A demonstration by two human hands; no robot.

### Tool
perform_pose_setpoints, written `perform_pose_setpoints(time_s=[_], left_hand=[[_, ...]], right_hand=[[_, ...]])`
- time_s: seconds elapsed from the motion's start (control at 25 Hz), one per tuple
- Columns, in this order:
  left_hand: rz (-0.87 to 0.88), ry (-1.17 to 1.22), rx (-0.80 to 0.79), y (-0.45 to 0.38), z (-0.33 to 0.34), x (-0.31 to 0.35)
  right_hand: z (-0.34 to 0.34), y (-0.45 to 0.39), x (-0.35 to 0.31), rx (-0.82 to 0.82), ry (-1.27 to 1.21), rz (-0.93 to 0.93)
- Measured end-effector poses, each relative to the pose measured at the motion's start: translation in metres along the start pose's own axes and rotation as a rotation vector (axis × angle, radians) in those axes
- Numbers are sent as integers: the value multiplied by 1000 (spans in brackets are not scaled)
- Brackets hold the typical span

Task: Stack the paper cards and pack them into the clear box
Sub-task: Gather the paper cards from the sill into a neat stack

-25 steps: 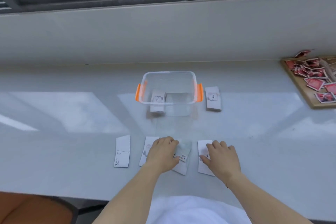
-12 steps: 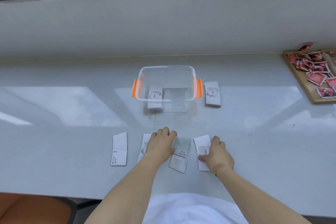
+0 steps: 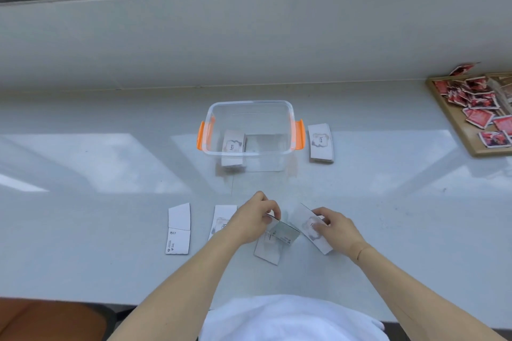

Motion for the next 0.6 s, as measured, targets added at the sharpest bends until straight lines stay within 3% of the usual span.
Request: perform_pose_setpoints(time_s=[0.36,0.6], left_hand=[[58,256,214,-9,14,35],[-15,262,116,-11,30,35]], right_hand=[[14,21,-33,-190,6,-170],[-8,25,-34,93,279,-328]])
Point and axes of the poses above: each hand's wrist, its own y-axis away from the middle knuckle, its own z-axis out of the palm, x = y × z, the point moved 8 cm from there along -y, towards the middle knuckle, and after that the axes turned 5 degrees about z, right-handed, at the moved point
